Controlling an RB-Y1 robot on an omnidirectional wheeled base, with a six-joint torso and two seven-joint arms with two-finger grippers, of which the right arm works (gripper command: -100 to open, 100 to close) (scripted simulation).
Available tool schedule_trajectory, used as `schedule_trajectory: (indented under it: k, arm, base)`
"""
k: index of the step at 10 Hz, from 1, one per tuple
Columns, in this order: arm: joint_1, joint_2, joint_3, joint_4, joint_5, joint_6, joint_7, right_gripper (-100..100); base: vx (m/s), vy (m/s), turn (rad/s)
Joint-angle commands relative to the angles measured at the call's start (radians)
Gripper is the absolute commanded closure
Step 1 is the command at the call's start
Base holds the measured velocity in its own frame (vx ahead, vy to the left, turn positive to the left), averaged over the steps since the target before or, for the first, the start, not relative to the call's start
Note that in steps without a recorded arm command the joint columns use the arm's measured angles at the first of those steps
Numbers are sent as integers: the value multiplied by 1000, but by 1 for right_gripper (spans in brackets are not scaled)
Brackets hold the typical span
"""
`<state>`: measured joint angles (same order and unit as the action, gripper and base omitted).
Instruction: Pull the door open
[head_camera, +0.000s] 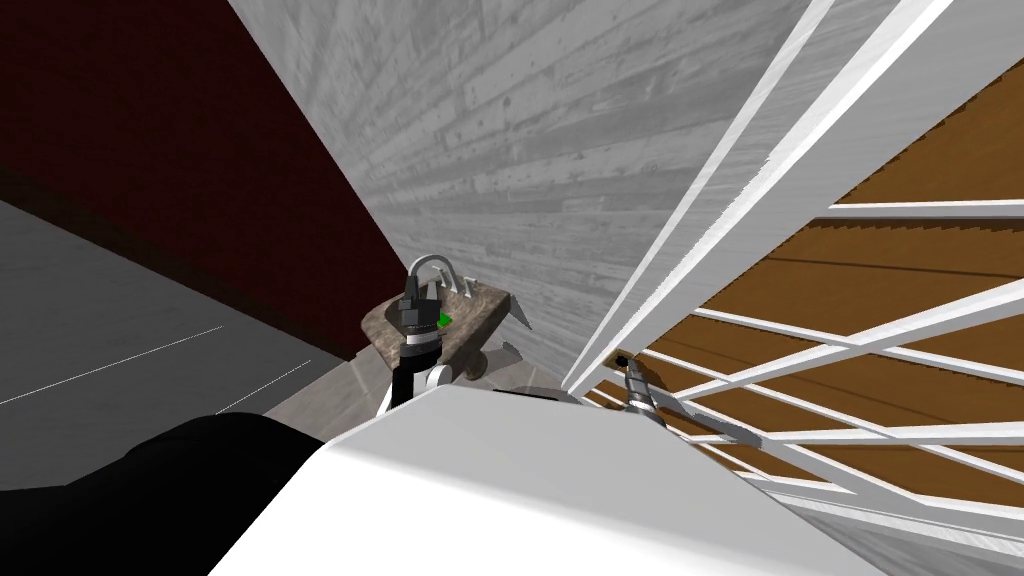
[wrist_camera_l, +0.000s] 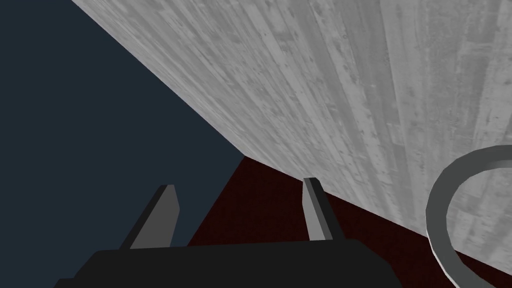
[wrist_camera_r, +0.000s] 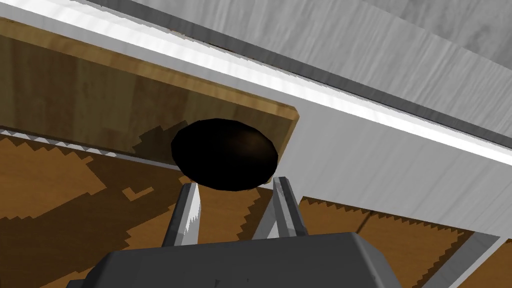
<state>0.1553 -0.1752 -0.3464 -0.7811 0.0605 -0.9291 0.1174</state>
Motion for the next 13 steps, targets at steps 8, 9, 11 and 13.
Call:
schedule_trajectory:
  k: [8,9,11,13]
  arm:
    - [1,-17,16,17,-59,-3,-89,-100]
    - [2,-17,13,18,-53,-4,-65,-100]
    - [4,-18,4,20,-38,-8,-7,-100]
    - [5,-19,-1,22,-29,-11,31,-100]
  base:
    - [-39,-3,49]
    - [-2,32,-19]
    - [-1,31,-26]
    - [-5,26,-23]
